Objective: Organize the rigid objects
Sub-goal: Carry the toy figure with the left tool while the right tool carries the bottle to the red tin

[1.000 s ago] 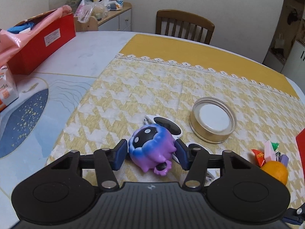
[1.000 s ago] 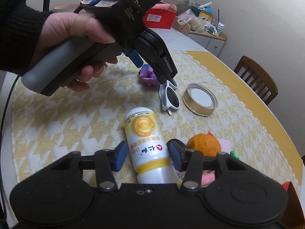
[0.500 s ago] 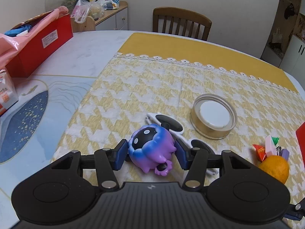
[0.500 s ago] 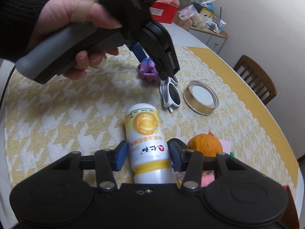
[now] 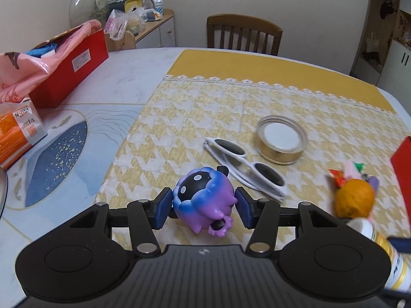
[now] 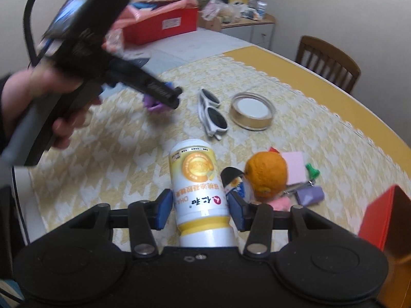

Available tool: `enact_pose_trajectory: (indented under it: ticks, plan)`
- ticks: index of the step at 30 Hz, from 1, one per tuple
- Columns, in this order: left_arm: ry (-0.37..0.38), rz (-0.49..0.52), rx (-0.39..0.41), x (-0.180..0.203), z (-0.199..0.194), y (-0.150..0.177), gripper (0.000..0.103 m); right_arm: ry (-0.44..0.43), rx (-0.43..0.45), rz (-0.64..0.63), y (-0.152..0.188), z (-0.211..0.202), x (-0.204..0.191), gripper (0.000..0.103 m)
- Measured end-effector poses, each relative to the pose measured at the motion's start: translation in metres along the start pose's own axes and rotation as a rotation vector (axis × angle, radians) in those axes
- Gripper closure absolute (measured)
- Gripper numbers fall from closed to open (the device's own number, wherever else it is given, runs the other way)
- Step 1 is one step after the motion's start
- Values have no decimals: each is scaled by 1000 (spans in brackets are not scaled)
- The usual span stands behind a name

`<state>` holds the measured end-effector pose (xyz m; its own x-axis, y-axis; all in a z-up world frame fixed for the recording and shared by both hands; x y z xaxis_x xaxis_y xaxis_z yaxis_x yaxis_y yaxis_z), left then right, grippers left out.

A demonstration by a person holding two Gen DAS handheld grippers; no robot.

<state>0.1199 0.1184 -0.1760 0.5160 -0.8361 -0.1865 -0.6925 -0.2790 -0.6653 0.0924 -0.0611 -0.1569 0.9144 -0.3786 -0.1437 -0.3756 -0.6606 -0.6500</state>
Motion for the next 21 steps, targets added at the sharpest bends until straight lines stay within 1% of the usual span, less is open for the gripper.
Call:
enact_pose_trajectory:
  ticks: [3, 9, 16, 21]
  plan:
    - [20, 23, 22, 9, -19, -2, 50, 6, 23, 22, -3, -16, 3, 56]
    - [71, 77, 66, 41, -57, -10, 50, 34, 63, 85, -6, -49, 17, 56]
    - [140, 122, 103, 86, -92, -21, 50, 85, 111, 162, -3, -85, 45, 56]
    - [194, 169, 123, 126, -111, -27, 50, 138, 140, 213, 4, -110, 73, 56]
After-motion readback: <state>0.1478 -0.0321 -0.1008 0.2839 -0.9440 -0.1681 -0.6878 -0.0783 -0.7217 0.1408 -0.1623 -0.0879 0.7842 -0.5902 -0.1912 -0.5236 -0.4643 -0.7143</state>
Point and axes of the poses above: each gripper's, at about its wrist camera, not at the fingertips, and z roughly the way its jaws point, x to its right, y to its underside, the point moved 9 cm from there along z, roughly the way its jaws point, and after that the axes turned 14 degrees about -y, right-handed, at the moved point
